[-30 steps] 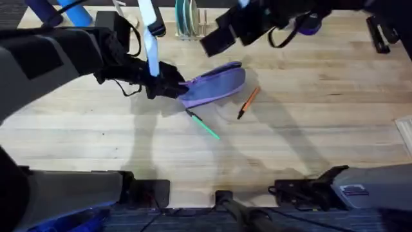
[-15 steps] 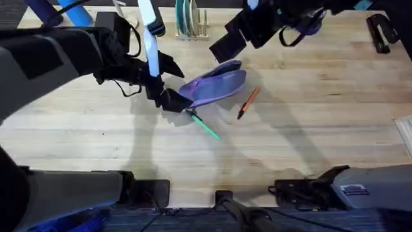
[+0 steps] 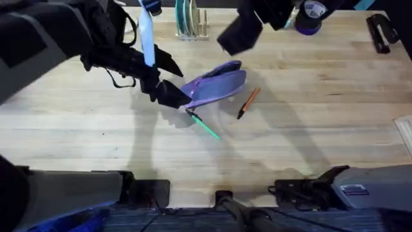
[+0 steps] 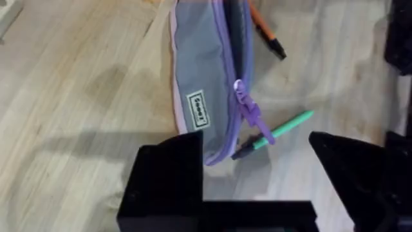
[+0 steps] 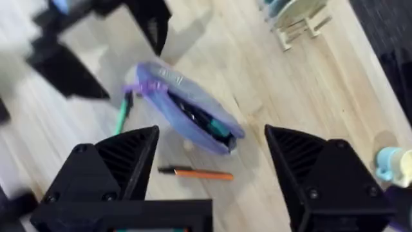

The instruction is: Unzip the bag, pick up the pens from the table one at a time and place them inside, then zip the bag closed.

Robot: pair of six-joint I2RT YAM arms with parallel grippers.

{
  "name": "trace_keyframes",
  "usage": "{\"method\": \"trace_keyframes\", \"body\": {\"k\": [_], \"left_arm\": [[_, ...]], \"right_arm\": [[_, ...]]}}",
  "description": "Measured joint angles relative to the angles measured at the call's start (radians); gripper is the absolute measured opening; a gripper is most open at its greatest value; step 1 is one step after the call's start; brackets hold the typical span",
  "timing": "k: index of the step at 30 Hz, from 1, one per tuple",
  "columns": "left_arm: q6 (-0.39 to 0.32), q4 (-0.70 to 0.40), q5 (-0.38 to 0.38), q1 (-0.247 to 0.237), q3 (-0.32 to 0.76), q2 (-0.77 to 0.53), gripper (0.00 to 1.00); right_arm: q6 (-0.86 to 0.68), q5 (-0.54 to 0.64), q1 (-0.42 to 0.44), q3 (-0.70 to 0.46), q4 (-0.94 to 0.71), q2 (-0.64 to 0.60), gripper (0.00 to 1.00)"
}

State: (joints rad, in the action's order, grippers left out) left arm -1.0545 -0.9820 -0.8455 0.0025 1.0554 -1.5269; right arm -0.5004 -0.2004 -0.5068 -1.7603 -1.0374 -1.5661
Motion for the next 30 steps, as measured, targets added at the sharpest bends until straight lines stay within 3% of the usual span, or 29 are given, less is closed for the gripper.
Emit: {"method": "trace_keyframes", "body": {"k": [6, 14, 30], "left_arm": [[0.000, -0.079, 0.009, 0.000, 0.053, 0.000, 0.994], [0.000, -0.088, 0.027, 0.000, 0.062, 0.015, 0.993], [0.000, -0.085, 0.027, 0.000, 0.062, 0.223, 0.995]], "right_arm": [[-0.276, -0.006, 0.000, 0.000, -0.068, -0.001, 0.996], [-0.655, -0.007, 0.002, 0.000, 0.003, -0.025, 0.996], [-0.772, -0.007, 0.001, 0.000, -0.095, -0.058, 0.996]]}}
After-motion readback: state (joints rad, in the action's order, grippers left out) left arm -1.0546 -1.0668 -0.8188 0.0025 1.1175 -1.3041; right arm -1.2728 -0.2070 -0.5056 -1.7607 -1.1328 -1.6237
